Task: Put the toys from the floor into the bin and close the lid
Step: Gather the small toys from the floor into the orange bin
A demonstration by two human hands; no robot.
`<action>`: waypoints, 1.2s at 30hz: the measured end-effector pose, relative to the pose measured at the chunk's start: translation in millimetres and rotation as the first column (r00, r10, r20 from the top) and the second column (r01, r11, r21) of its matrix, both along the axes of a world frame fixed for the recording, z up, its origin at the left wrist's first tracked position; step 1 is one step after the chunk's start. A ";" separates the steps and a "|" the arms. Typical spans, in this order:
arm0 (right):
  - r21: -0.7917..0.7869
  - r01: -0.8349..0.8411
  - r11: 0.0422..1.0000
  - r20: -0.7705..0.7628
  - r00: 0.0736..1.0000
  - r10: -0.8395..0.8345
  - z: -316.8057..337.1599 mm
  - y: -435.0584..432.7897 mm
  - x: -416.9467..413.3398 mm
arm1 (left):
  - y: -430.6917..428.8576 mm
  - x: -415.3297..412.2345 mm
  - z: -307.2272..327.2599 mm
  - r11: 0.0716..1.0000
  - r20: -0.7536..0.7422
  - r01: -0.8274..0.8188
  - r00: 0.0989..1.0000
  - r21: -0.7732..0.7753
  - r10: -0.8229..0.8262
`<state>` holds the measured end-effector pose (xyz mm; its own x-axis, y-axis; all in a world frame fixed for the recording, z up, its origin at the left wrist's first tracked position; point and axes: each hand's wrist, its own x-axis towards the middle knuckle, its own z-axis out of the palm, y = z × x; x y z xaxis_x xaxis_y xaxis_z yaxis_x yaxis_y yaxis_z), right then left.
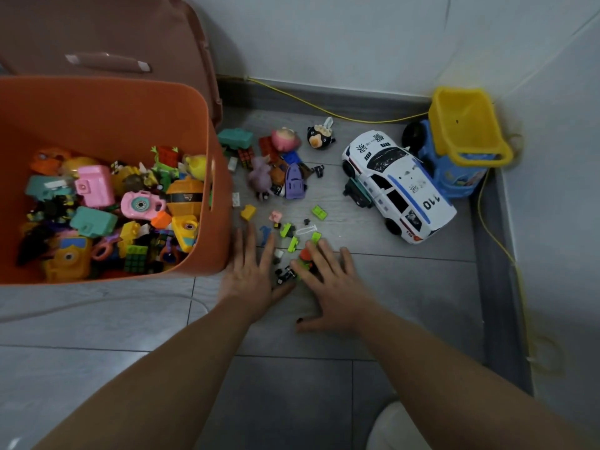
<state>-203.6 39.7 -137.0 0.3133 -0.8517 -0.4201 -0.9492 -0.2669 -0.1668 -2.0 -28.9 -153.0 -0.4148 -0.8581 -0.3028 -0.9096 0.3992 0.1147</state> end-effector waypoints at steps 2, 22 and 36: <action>-0.051 0.017 0.999 0.006 1.000 -0.017 -4.0 -11.9 -2.7 | -5.4 -5.5 -4.5 0.999 -0.016 -0.022 1.000 -0.046 0.021; -0.451 0.042 0.892 0.122 0.992 0.015 -27.1 -79.6 -12.3 | -46.4 -33.5 -4.5 0.961 -0.091 0.078 0.990 -0.267 -0.105; 0.031 0.522 0.852 0.346 0.794 -0.500 3.8 -74.7 3.1 | -62.4 -52.0 29.2 0.936 -0.224 -0.219 0.932 0.276 0.284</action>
<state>-200.4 -35.0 -133.2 -0.0656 -0.9478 -0.3121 -0.8413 0.2208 -0.4934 -54.0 -91.3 -123.7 -0.2860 -0.8578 -0.4271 -0.9023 0.0910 0.4215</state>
